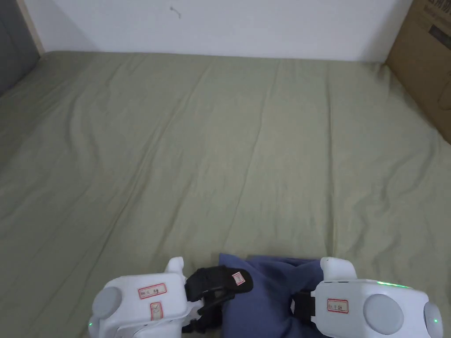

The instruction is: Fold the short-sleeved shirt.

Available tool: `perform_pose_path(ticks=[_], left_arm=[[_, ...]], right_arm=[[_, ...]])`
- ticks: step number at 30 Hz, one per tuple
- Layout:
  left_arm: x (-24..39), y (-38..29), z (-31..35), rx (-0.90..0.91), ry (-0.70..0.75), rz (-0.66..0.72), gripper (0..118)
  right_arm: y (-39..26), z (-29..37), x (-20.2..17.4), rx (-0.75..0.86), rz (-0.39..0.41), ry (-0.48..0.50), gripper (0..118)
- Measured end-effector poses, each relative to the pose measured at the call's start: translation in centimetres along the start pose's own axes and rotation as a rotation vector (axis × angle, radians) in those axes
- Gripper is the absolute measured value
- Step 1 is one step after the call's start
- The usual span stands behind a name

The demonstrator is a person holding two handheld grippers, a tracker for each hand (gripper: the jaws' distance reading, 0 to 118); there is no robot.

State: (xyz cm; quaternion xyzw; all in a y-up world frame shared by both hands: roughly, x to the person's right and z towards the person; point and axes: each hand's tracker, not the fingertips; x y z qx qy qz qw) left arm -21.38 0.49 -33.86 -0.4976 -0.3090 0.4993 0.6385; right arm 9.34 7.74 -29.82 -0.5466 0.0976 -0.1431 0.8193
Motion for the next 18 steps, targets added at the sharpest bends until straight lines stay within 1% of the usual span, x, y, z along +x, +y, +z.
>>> perform_pose_path(ticks=[1,3,4,6,7,8,9,10,11,12,13,14,15,16,17,18], left_arm=[[-0.1,0.1,-0.8,-0.006,-0.013,0.000,115],[0.0,0.0,-2.9,-0.065,-0.049,-0.051,115],[0.3,0.0,-3.5,-0.095,-0.047,-0.085,115],[1.3,-0.3,-4.3,-0.098,-0.012,-0.093,114],[1.6,-0.3,-4.5,-0.117,0.006,-0.124,109],[1.7,-0.3,-4.6,-0.126,0.022,-0.156,91],[1.4,-0.2,-4.3,-0.136,0.034,-0.184,32],[0.7,0.1,-4.2,-0.123,0.097,-0.144,22],[0.1,0.2,-4.3,-0.128,0.171,-0.117,22],[0.0,-0.1,-4.0,-0.161,0.102,-0.019,22],[0.3,-0.3,-3.4,-0.143,-0.041,0.010,22],[1.2,-0.7,-3.1,-0.141,0.005,-0.005,22],[0.1,0.8,-2.9,-0.137,0.063,-0.058,22],[0.4,1.1,-2.7,-0.151,0.104,-0.133,22],[0.9,1.2,-2.4,-0.160,0.125,-0.171,22],[1.2,1.8,-1.5,-0.174,0.135,-0.155,22]], right_arm=[[0.1,-0.1,-0.1,0.001,0.002,-0.001,5],[0.1,-0.1,0.0,0.002,-0.002,0.002,5],[0.1,0.0,0.0,0.002,-0.005,0.005,5],[0.2,0.0,0.1,0.001,-0.014,0.009,5],[0.2,0.1,0.0,0.000,-0.016,0.005,5],[0.3,0.3,-0.2,-0.002,-0.017,0.002,5],[0.4,0.5,-0.3,-0.004,-0.015,-0.002,5],[0.5,0.8,-0.5,-0.002,-0.011,-0.006,5],[0.5,1.2,-0.7,0.004,-0.004,-0.019,5],[0.5,1.6,-1.0,0.011,0.006,-0.027,5],[0.6,2.0,-1.1,0.014,0.016,-0.027,5],[0.6,2.3,-1.3,0.021,0.025,-0.030,5],[0.8,2.7,-1.5,0.036,0.030,-0.032,5],[0.9,3.0,-1.7,0.040,0.033,-0.036,5],[1.1,3.3,-2.0,0.049,0.034,-0.040,5],[1.3,3.6,-2.1,0.066,0.037,-0.029,5]])
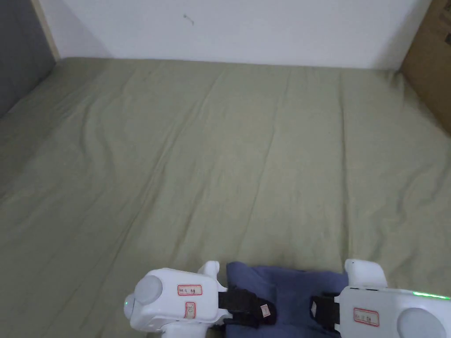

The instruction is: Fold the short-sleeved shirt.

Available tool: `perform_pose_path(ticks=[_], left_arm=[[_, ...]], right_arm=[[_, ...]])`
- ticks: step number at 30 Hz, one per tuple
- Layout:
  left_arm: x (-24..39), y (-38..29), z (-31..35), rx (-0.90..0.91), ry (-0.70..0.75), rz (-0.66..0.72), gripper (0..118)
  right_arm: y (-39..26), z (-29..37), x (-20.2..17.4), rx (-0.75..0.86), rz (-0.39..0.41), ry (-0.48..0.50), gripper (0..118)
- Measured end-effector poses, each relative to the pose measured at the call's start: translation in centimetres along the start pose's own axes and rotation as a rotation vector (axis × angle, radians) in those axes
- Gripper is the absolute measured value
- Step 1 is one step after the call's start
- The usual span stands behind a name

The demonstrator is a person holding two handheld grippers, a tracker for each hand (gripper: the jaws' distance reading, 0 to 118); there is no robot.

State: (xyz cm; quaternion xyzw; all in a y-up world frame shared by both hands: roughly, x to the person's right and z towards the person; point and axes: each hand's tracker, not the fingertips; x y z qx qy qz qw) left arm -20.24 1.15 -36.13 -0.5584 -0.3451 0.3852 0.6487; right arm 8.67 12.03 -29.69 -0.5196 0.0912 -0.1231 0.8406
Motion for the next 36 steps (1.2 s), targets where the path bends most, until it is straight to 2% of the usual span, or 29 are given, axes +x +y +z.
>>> perform_pose_path(ticks=[2,5,10,13,16,18,19,22,23,24,25,26,27,28,30,31,35,36], left_arm=[[0.2,0.9,2.0,-0.006,0.047,-0.025,22],[0.5,2.9,6.8,0.015,0.167,-0.132,22],[-1.7,7.4,17.1,-0.013,0.528,-0.203,22],[-3.1,8.9,23.1,0.003,0.678,-0.171,22],[-4.8,10.4,27.7,-0.017,1.006,-0.228,22],[-5.1,10.7,29.6,-0.037,1.174,-0.250,22],[-5.5,10.9,30.0,-0.024,1.133,-0.240,22],[-6.1,11.6,32.1,-0.043,1.317,-0.252,24],[-6.3,11.5,32.4,-0.060,1.371,-0.283,24],[-6.5,11.6,32.9,-0.077,1.407,-0.284,28],[-6.8,11.6,33.5,-0.063,1.439,-0.244,40],[-7.0,11.5,34.0,-0.048,1.451,-0.214,59],[-7.1,11.3,34.6,-0.020,1.431,-0.183,86],[-7.0,11.0,35.0,0.002,1.421,-0.157,98],[-6.7,10.5,36.1,0.079,1.368,-0.092,100],[-6.3,10.3,36.3,0.099,1.327,-0.073,100],[-3.1,9.6,36.3,0.135,1.315,-0.104,100],[-1.9,9.4,36.0,0.166,1.285,-0.110,96]], right_arm=[[0.5,0.4,-0.3,0.023,-0.001,0.010,5],[1.1,0.3,-0.3,0.040,0.000,0.007,5],[1.1,-1.2,0.3,0.013,-0.016,-0.036,5],[1.0,-0.5,0.1,-0.014,-0.034,-0.036,5],[0.7,-2.1,1.3,-0.031,-0.038,-0.066,5],[0.8,-2.3,1.3,-0.044,-0.048,-0.072,5],[1.0,-2.8,0.7,-0.049,-0.054,-0.071,5],[1.5,-3.1,-0.4,-0.057,-0.051,-0.065,5],[1.4,-3.5,0.4,-0.059,-0.035,-0.072,5],[1.4,-3.8,0.9,-0.061,-0.017,-0.079,5],[1.5,-3.9,0.9,-0.062,-0.001,-0.086,5],[1.6,-3.9,0.8,-0.058,0.006,-0.088,5],[1.7,-3.8,1.1,-0.057,0.006,-0.089,5],[1.8,-3.9,1.3,-0.058,-0.001,-0.087,5],[1.8,-3.9,1.8,-0.062,-0.019,-0.066,5],[1.5,-3.6,0.8,-0.062,-0.026,-0.064,5],[0.7,-3.4,-0.2,-0.066,-0.023,-0.063,5],[0.5,-3.3,-0.3,-0.064,-0.020,-0.061,5]])
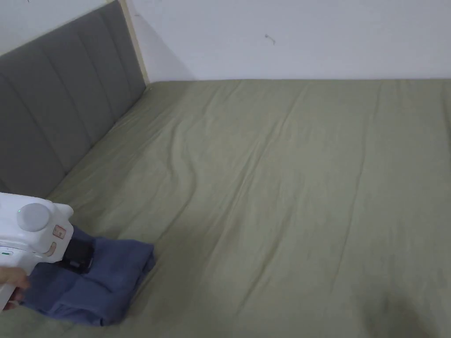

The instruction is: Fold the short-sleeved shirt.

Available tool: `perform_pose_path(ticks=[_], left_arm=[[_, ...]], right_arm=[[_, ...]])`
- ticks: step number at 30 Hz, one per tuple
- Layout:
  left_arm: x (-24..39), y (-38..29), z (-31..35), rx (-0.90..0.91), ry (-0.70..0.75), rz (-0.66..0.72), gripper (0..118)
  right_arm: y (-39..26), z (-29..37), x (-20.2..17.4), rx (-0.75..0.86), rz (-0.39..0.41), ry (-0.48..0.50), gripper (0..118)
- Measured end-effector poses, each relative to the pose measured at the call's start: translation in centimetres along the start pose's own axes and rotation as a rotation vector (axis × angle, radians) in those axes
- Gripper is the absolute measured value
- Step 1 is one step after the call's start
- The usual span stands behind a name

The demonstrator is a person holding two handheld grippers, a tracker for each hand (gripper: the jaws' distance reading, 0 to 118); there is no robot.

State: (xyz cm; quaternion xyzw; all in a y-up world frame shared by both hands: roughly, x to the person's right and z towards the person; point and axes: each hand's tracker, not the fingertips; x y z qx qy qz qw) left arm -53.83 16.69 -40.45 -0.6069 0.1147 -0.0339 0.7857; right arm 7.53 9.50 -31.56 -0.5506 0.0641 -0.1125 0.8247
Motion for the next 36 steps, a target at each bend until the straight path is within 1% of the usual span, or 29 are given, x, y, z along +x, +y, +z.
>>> perform_pose_path(ticks=[1,2,3,4,5,6,9,10,12,14,17,18,21,22,23,24,25,27,28,29,30,31,32,34,35,36], left_arm=[[0.8,-0.2,1.1,0.029,-0.031,0.009,87],[1.8,-0.6,2.4,0.067,-0.045,0.011,67],[2.9,-1.0,3.5,0.099,-0.061,-0.004,30],[3.9,-1.2,4.4,0.159,-0.017,-0.026,3],[5.3,-1.7,5.5,0.202,0.044,-0.019,1],[6.2,-2.1,6.4,0.211,0.068,0.005,1],[10.0,-4.6,10.0,0.309,-0.074,-0.001,0],[11.4,-5.4,11.0,0.324,-0.136,-0.023,0],[14.9,-7.5,12.9,0.371,-0.174,-0.052,0],[18.3,-9.0,13.5,0.401,-0.166,-0.140,0],[23.7,-12.2,15.1,0.511,-0.091,-0.163,0],[25.4,-13.0,15.7,0.541,-0.092,-0.168,0],[29.2,-14.4,17.3,0.574,-0.124,-0.204,0],[30.4,-14.8,17.8,0.614,-0.126,-0.235,0],[31.3,-15.2,18.3,0.644,-0.118,-0.217,0],[32.2,-15.4,18.7,0.654,-0.098,-0.215,0],[32.9,-15.6,19.2,0.670,-0.114,-0.211,0],[33.9,-15.8,20.0,0.690,-0.167,-0.145,0],[34.1,-15.8,20.2,0.699,-0.180,-0.157,0],[34.7,-16.0,20.8,0.719,-0.172,-0.134,0],[35.1,-16.2,21.4,0.751,-0.133,-0.127,0],[35.3,-16.2,21.8,0.769,-0.125,-0.140,0],[35.4,-16.3,22.5,0.790,-0.126,-0.113,0],[35.6,-16.3,23.8,0.844,-0.176,-0.092,0],[35.7,-16.0,24.6,0.850,-0.175,-0.047,0],[35.9,-15.6,25.4,0.876,-0.168,-0.048,0]], right_arm=[[-0.2,0.1,-0.1,0.002,0.001,0.005,5],[0.6,-0.1,0.3,0.007,0.000,0.016,5],[0.3,-0.1,1.0,0.013,0.002,0.026,5],[0.2,0.0,1.3,0.017,0.003,0.028,5],[0.2,0.2,1.6,0.027,0.007,0.031,5],[0.2,0.3,1.6,0.032,0.014,0.032,5],[-1.3,1.7,3.2,0.060,0.010,0.038,5],[-0.7,1.0,2.5,0.066,-0.002,0.050,5],[-1.4,2.6,3.2,0.079,-0.027,0.071,5],[-2.2,4.5,3.9,0.103,-0.034,0.080,5],[-2.5,6.3,4.2,0.142,-0.020,0.083,5],[-2.6,7.0,4.2,0.173,0.001,0.073,5],[-2.6,9.0,3.7,0.231,0.016,0.054,5],[-2.7,9.8,3.6,0.258,0.016,0.054,5],[-2.3,10.1,4.1,0.288,0.012,0.043,5],[-2.0,10.7,4.5,0.325,0.024,0.034,5],[-1.9,11.3,4.5,0.352,0.035,0.027,5],[-1.4,12.6,4.0,0.412,0.082,-0.008,5],[-1.3,13.1,3.9,0.429,0.092,-0.021,5],[-1.5,11.2,4.5,0.449,0.104,-0.032,5],[-1.4,11.3,4.4,0.487,0.116,-0.028,5],[-1.0,12.6,4.0,0.513,0.109,-0.028,5],[-0.6,13.2,3.7,0.534,0.106,-0.031,5],[0.0,13.5,3.6,0.597,0.110,-0.028,5],[1.4,16.8,2.3,0.630,0.120,-0.052,5],[2.1,18.1,1.6,0.663,0.144,-0.077,5]])
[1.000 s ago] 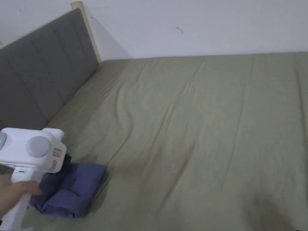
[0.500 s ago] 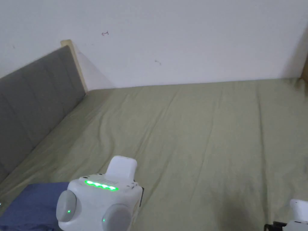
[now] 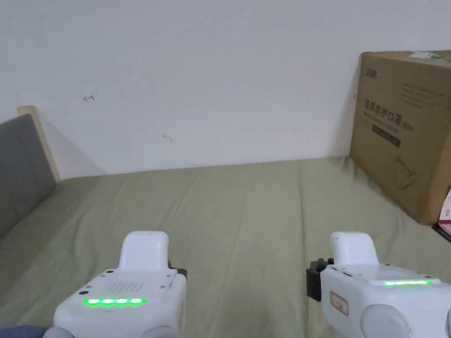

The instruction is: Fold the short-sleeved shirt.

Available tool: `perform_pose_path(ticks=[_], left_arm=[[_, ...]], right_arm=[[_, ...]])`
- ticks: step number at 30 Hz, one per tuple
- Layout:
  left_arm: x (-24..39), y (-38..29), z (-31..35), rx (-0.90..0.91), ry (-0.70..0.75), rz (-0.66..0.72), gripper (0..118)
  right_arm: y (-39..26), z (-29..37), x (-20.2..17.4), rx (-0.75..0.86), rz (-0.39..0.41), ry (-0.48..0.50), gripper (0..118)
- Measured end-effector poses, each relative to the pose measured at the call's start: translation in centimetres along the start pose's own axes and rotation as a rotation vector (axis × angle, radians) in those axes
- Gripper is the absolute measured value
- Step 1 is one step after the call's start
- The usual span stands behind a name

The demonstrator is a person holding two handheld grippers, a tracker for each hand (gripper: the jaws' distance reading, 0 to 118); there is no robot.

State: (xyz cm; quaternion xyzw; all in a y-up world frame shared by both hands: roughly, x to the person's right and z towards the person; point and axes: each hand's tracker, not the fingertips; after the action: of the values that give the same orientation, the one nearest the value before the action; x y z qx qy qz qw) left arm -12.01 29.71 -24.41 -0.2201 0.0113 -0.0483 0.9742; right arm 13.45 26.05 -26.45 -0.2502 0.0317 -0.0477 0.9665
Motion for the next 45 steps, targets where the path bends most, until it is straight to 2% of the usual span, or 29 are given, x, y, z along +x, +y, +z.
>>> perform_pose_path(ticks=[2,6,7,11,12,14,15,17,20,24,26,27,29,30,31,32,33,34,35,40,45], left_arm=[[0.6,1.7,0.5,0.085,0.019,-0.005,0],[0.9,4.0,1.3,0.190,0.059,0.013,0],[0.9,4.2,1.5,0.202,0.024,0.013,0],[1.7,4.1,1.7,0.234,0.041,-0.029,0],[1.7,3.8,1.8,0.245,0.041,-0.041,0],[1.7,2.8,2.5,0.280,0.081,-0.026,0],[1.4,2.2,3.0,0.310,0.078,0.004,0],[0.7,2.0,3.2,0.317,0.029,0.044,0],[0.7,1.8,3.3,0.321,0.069,0.042,0],[0.7,1.5,3.7,0.351,0.059,0.021,0],[0.8,1.3,4.2,0.377,0.053,0.002,7],[0.8,1.2,4.6,0.415,0.048,-0.016,19],[0.8,0.9,4.7,0.427,0.044,-0.013,52],[0.8,1.0,4.7,0.422,0.040,-0.010,78],[0.7,1.1,4.6,0.413,0.033,-0.001,92],[0.6,0.9,4.6,0.420,0.014,0.015,98],[0.5,0.7,4.8,0.430,0.012,0.031,99],[0.4,0.7,4.9,0.438,0.012,0.050,99],[0.3,0.7,5.0,0.436,0.007,0.074,99],[-1.0,1.2,4.9,0.424,-0.079,0.156,100],[-1.0,1.3,5.0,0.392,-0.021,0.139,100]], right_arm=[[1.5,0.3,-0.8,0.056,0.044,-0.043,5],[3.2,0.4,-3.0,0.142,0.098,-0.063,5],[3.7,1.5,-3.0,0.167,0.093,-0.073,5],[4.3,2.2,-3.5,0.216,0.055,-0.107,5],[4.3,2.3,-3.6,0.221,0.054,-0.131,5],[3.3,2.4,-4.2,0.248,0.076,-0.248,5],[2.9,2.5,-4.3,0.225,0.072,-0.250,5],[2.5,2.7,-4.0,0.224,0.072,-0.190,5],[2.4,3.4,-4.6,0.253,0.129,-0.238,5],[2.9,4.6,-5.0,0.299,0.127,-0.211,5],[3.0,5.0,-5.1,0.321,0.120,-0.210,5],[3.0,5.2,-5.2,0.333,0.123,-0.208,6],[2.8,5.4,-5.4,0.352,0.132,-0.216,8],[2.8,5.4,-5.4,0.362,0.134,-0.222,14],[2.7,5.6,-5.5,0.368,0.130,-0.231,27],[2.7,5.8,-5.4,0.373,0.120,-0.239,48],[2.7,5.9,-5.2,0.387,0.106,-0.234,84],[2.7,6.1,-5.0,0.403,0.092,-0.212,104],[2.7,6.2,-4.9,0.407,0.086,-0.210,114],[2.6,7.1,-5.0,0.464,0.087,-0.218,115],[2.6,7.4,-4.9,0.485,0.072,-0.215,117]])
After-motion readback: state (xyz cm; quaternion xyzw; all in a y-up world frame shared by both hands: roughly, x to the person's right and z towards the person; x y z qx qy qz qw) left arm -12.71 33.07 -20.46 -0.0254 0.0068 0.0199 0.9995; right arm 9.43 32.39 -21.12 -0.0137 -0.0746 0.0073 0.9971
